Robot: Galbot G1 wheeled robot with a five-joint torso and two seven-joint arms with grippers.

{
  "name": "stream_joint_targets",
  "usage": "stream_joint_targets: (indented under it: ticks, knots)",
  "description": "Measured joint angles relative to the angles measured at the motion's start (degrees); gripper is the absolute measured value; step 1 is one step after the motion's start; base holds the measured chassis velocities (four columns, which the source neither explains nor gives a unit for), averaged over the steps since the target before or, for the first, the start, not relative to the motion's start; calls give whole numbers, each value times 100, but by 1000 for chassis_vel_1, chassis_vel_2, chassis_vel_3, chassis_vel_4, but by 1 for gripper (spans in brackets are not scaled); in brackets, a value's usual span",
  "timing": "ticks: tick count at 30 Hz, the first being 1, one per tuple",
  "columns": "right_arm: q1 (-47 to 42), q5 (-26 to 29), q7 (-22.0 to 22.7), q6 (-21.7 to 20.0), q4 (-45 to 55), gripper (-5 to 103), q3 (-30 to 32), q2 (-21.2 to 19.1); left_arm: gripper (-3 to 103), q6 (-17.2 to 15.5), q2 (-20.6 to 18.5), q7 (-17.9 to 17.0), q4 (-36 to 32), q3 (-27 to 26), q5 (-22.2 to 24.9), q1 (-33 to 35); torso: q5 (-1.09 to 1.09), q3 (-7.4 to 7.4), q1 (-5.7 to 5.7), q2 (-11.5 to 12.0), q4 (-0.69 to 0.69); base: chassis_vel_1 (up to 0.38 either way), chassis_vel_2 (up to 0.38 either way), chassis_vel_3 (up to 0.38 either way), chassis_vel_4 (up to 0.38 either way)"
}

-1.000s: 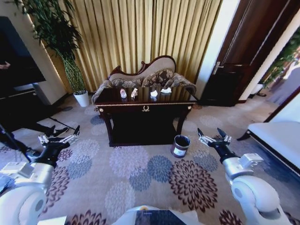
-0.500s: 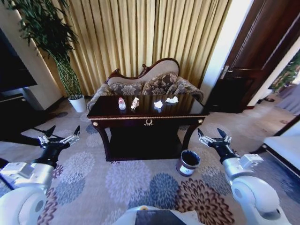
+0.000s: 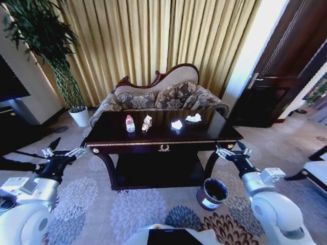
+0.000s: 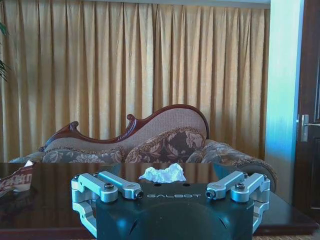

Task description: Move to the front of the table and place the trash on the table into the trash bin.

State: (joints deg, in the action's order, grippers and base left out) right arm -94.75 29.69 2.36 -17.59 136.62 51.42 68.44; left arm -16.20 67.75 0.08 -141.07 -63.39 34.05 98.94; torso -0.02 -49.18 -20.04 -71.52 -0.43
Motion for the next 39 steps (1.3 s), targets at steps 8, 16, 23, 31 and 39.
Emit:
stream_joint_targets:
  ticks: [8,16,23,31,39]
  knots:
    - [0,-8,-1,-1,3,100,-3,0,100,4,2,0,2,-3,11,-4,2,1,2,-1,-1,-162,158,169,-154]
    - [-2,-20,-3,-2,18,100,-20,1,100,7,15,1,-12,-6,16,12,1,0,2,-1,0,-168,174,176,-175]
    - [7,-23,-3,-2,22,100,-23,-28,100,11,37,-1,-47,-3,66,16,1,-1,-4,2,0,-142,120,123,-131]
    - [314,296,-88,-270,-230,100,-76,-329,100,20,43,-23,-97,-81,212,62,2,2,6,-4,0,0,0,0,0]
    - [1683,1138,-98,-796,-1445,100,-443,-1248,100,28,57,-85,-101,-214,262,126,2,-1,-1,1,0,0,0,0,0]
